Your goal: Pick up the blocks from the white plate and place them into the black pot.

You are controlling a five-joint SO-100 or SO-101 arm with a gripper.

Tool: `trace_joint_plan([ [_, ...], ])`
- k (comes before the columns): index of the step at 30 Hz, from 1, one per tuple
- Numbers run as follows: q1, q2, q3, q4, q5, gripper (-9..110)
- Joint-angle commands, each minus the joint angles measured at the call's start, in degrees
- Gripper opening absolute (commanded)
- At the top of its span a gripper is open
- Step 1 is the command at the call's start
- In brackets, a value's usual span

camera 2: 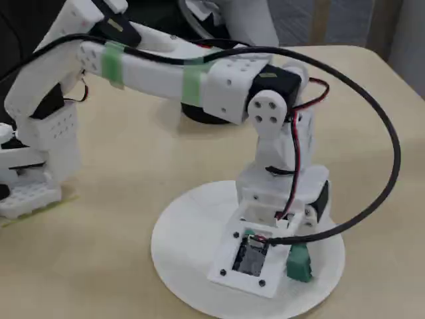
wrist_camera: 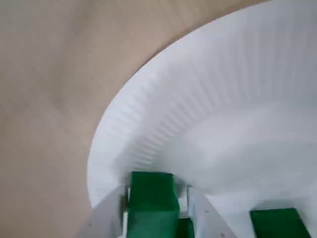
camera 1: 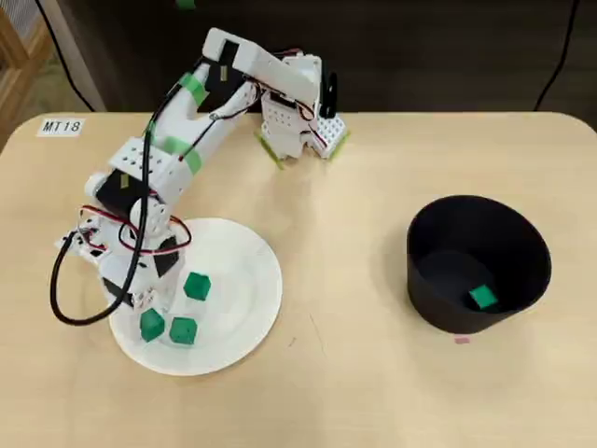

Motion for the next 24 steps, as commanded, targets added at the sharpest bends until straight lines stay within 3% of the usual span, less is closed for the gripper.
trace_joint_plan([
  [1, 0.0, 0.53, -2.64, -2.81, 1.23, 6],
  [3, 0.0, 0.53, -2.72, -4.13, 2.64, -2],
  [11, -1.32, 4.48, -2.81, -6.06, 2.11, -2],
  [19, -5.36, 20.39, -2.02, -10.46, 1.76, -2],
  [24, -13.18, 41.57, 18.19, -14.77, 1.49, -2],
])
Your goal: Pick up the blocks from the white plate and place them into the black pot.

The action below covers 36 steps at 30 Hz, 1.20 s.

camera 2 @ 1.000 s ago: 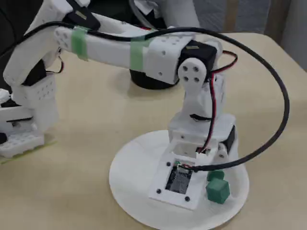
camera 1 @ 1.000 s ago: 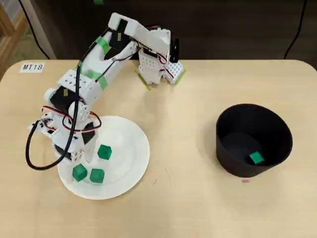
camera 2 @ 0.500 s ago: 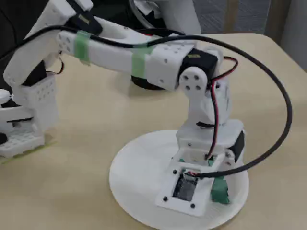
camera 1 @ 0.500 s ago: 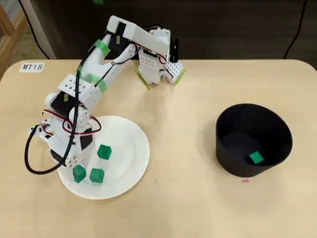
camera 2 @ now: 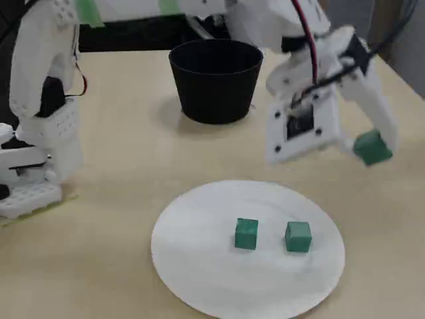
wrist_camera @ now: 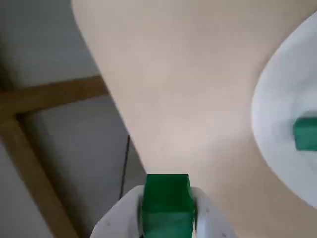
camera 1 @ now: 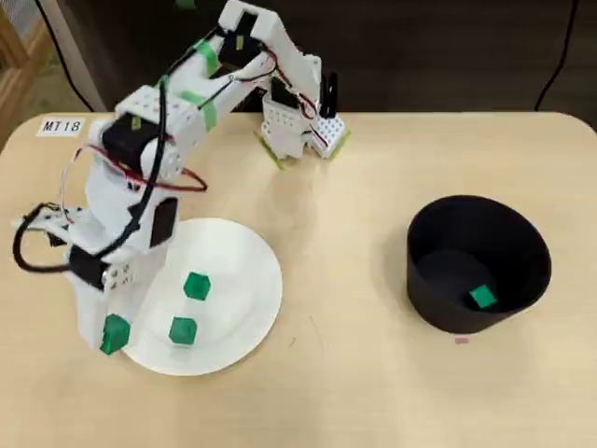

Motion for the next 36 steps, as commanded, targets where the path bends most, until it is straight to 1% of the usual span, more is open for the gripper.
trace_joint_plan([
  [1, -6.42, 19.69, 20.48, -9.05, 1.23, -2],
  [3, -11.87, 31.2, 34.28, -14.41, 2.72, -2],
  [6, -22.94, 37.0, 41.13, -12.48, 0.0, -3],
  [8, -30.85, 39.2, 44.74, -13.54, -0.35, -3],
  [13, -46.23, 38.32, 45.0, -13.8, -3.25, -3],
  [18, -55.81, 36.39, 45.0, -14.68, -6.42, -3],
  [24, -60.91, 31.82, 46.32, -12.66, -8.17, -3],
  [30, -61.08, 25.93, 46.41, -13.18, -10.2, -3],
  [36, -60.12, 24.08, 45.88, -13.71, -11.16, -3],
])
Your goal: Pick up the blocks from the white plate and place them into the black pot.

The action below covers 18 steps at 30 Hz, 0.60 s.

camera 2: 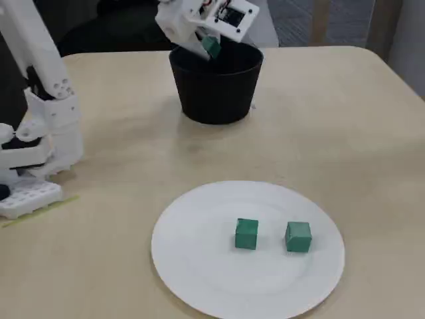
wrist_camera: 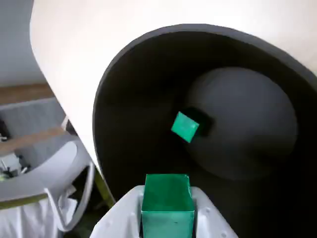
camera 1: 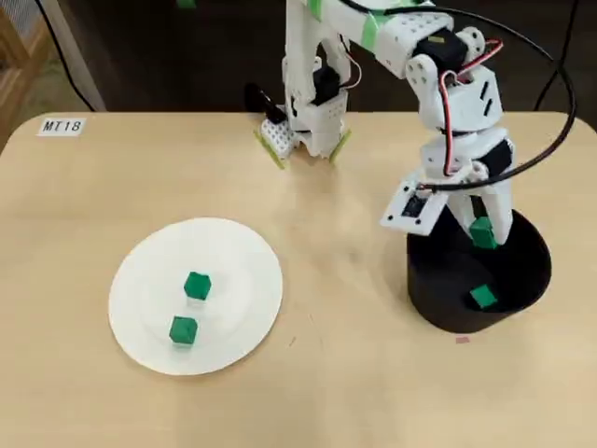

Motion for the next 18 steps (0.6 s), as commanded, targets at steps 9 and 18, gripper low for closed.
trace_joint_plan([
  [9, 0.53, 0.88, -0.97, 0.0, -3.34, 33],
  [18, 6.77, 2.02, -3.78, 1.23, -3.96, 11],
])
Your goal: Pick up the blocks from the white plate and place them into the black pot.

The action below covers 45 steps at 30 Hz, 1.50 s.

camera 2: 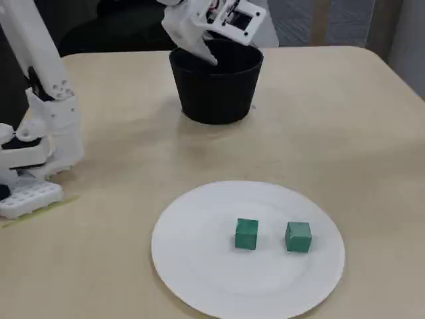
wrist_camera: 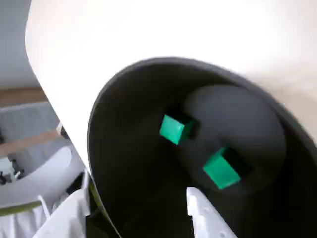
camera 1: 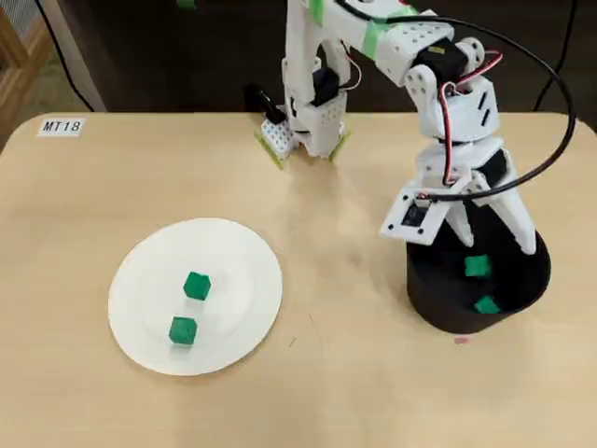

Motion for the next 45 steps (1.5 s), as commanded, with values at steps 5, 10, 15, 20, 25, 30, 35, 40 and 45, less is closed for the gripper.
trace_joint_plan([
  [5, 12.39, 2.37, -11.51, 5.89, -0.88, -2],
  [10, 27.16, 1.85, -16.61, 6.77, 10.72, -2],
  [15, 40.61, 1.05, -16.7, 11.78, 32.17, -2],
  [20, 46.41, -1.23, -16.7, 16.79, 49.83, -2],
  [25, 49.04, -6.24, -18.63, 16.61, 57.83, -2],
  [30, 52.29, -11.6, -23.73, 19.6, 60.38, -2],
  [35, 56.16, -13.97, -24.61, 21.09, 65.83, -2],
  [40, 58.54, -16.0, -25.22, 23.91, 71.37, -2],
  [45, 58.54, -18.72, -25.4, 23.73, 77.61, -2],
])
